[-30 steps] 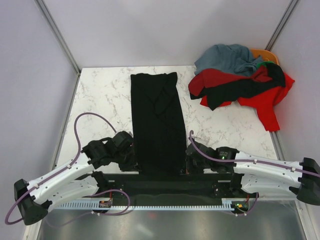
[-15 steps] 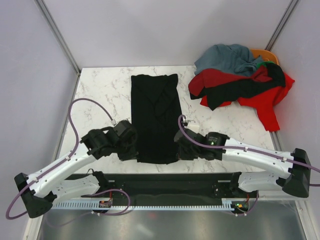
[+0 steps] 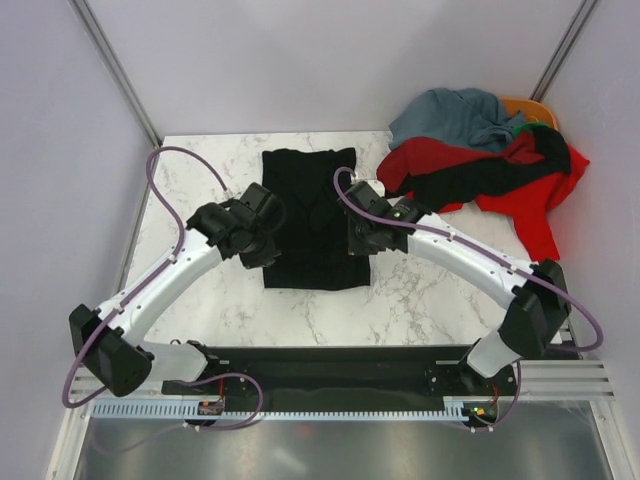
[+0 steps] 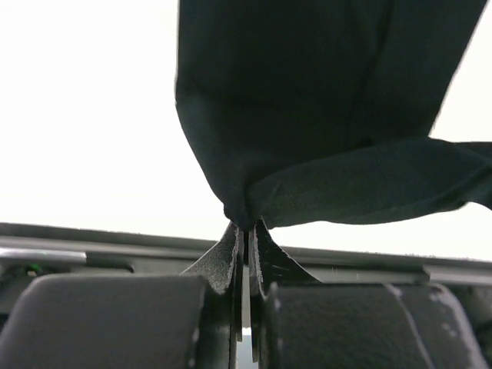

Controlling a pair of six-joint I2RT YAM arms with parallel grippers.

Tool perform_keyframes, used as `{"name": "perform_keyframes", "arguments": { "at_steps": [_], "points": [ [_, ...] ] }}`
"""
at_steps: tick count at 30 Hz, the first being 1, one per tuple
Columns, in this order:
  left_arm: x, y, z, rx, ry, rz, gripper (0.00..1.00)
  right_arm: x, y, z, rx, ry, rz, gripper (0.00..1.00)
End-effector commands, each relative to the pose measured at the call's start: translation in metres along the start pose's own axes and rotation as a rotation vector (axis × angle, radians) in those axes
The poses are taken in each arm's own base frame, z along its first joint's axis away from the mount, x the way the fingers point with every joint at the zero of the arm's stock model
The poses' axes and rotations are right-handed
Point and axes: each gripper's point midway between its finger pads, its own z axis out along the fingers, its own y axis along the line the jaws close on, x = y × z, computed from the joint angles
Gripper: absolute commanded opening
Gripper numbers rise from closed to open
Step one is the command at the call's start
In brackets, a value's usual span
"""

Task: Fold and stack the t-shirts
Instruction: Fold the tshirt

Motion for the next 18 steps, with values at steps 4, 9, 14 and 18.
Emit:
{"name": "perform_keyframes", "arguments": {
  "at_steps": [4, 9, 14, 18],
  "points": [
    [-0.057, 0.009, 0.025, -0.022, -0.059, 0.018, 0.02, -0.044, -0.003, 0.029, 0.005, -0.015, -0.069, 0.0],
    [-0.072, 0.014, 0.051, -0.042, -0.023, 0.014, 0.02, -0.056, -0.005, 0.058, 0.009, 0.017, -0.073, 0.0],
    [-0.095, 0.014, 0.074, -0.047, -0.018, -0.004, 0.02, -0.073, -0.007, 0.08, 0.01, 0.022, -0.058, 0.0],
    [-0.107, 0.013, 0.102, -0.059, 0.026, -0.007, 0.02, -0.083, -0.01, 0.104, 0.022, 0.034, -0.05, 0.0]
  ]
}}
